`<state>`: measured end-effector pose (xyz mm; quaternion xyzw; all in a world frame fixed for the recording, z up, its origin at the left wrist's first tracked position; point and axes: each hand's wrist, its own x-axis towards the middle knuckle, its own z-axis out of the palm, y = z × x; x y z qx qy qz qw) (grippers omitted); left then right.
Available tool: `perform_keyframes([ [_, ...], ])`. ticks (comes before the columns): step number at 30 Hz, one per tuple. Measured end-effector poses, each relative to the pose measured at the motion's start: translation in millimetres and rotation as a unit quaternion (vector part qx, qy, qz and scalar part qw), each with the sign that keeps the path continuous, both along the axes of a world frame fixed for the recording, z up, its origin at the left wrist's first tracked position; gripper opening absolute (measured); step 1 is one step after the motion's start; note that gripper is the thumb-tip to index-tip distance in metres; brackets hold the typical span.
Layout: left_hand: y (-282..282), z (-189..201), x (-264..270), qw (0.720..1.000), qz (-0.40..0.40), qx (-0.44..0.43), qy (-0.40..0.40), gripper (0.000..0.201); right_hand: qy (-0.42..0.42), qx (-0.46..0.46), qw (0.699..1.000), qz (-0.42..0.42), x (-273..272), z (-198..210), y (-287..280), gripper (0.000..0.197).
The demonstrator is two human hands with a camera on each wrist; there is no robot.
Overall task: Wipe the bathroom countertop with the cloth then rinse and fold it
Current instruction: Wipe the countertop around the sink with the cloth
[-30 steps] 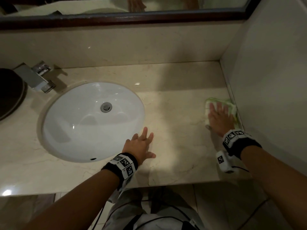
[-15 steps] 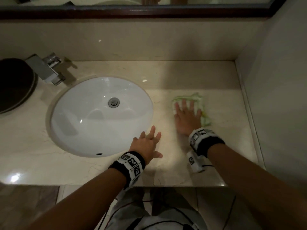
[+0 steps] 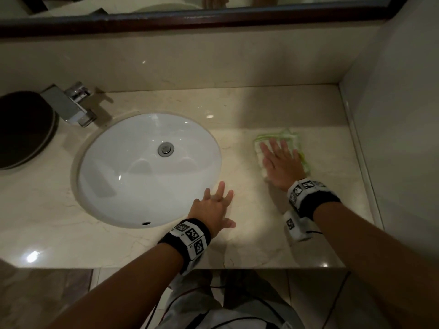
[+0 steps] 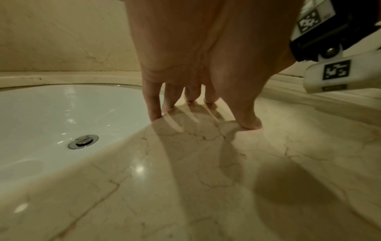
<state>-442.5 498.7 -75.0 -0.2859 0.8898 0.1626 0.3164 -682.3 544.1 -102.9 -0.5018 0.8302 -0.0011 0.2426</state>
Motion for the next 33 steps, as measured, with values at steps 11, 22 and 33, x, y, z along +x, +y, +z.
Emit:
perform_keyframes([
  [11, -1, -2, 1, 1.0, -0.001, 0.01, -0.001, 0.091, 0.026, 0.054, 0.978, -0.198, -80, 7, 48, 0.056],
  [22, -2, -4, 3, 1.0, 0.002, 0.01, 0.008, 0.091, 0.037, 0.012, 0.997, -0.068, 22, 4, -19, 0.053],
  [33, -2, -2, 4, 1.0, -0.001, 0.012, 0.011, 0.09, 0.021, 0.003, 1.0, 0.023, 8, -1, -6, 0.054],
])
